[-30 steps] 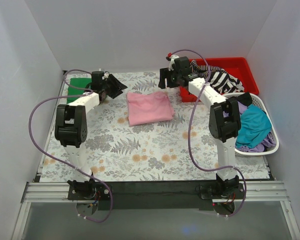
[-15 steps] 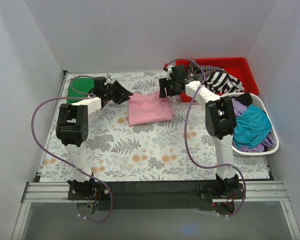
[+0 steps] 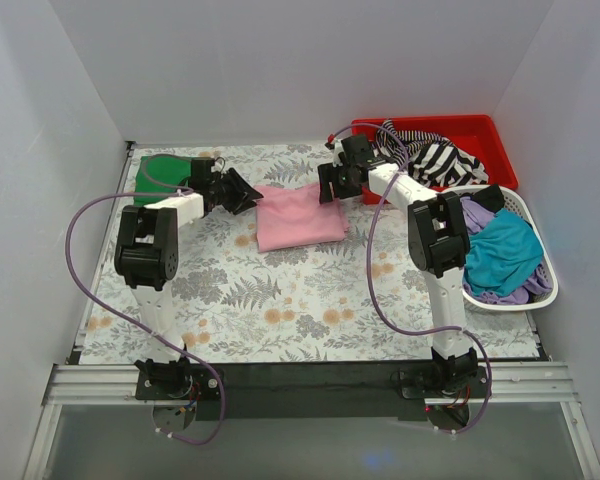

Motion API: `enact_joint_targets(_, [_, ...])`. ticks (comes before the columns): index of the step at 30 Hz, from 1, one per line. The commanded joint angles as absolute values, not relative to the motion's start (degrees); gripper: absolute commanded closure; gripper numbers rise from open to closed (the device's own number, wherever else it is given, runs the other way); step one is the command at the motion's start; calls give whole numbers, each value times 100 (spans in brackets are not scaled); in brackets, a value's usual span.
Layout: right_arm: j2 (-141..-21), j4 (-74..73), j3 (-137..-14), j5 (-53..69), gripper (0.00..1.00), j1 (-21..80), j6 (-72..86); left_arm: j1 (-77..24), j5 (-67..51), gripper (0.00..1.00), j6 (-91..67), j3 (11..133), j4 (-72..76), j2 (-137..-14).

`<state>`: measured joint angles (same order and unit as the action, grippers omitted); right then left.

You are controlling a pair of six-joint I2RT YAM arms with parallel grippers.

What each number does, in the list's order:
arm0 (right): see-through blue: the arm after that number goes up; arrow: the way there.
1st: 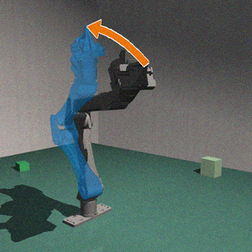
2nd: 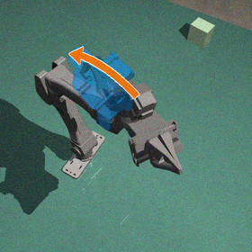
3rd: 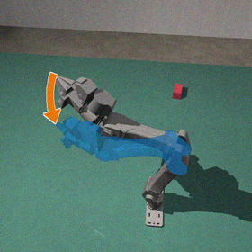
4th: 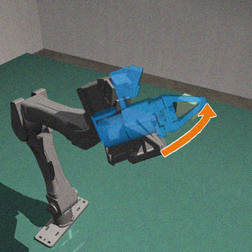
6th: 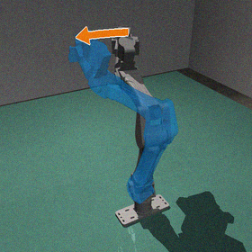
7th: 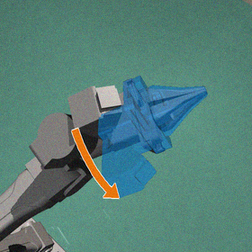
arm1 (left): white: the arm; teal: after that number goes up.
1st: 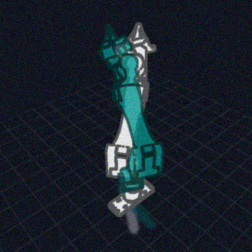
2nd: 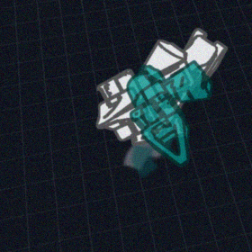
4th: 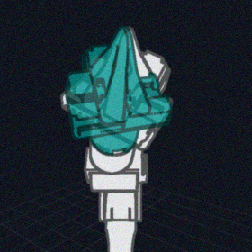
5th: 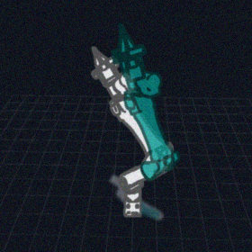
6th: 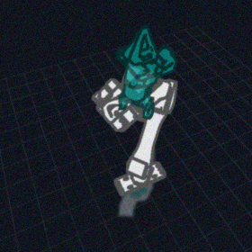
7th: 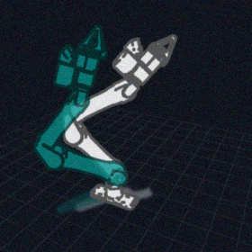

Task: Fold and stack the t-shirts
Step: Fold the tshirt

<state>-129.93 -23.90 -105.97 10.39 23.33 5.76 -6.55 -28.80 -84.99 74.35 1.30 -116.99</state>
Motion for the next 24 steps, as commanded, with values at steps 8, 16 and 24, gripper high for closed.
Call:
enact_joint_targets(8, [-13175, -2347, -10951, 1195, 27, 2329, 545, -677, -2206, 61, -8024, 8199, -887, -12101])
enact_joint_targets(16, [-13280, -2356, -11109, 1222, 28, 2320, 484, -686, -2268, 63, -8033, 8472, -923, -12296])
enact_joint_targets(24, [-13315, -2347, -11206, 1195, 28, 2320, 457, -686, -2311, 66, -8165, 8709, -897, -12252])
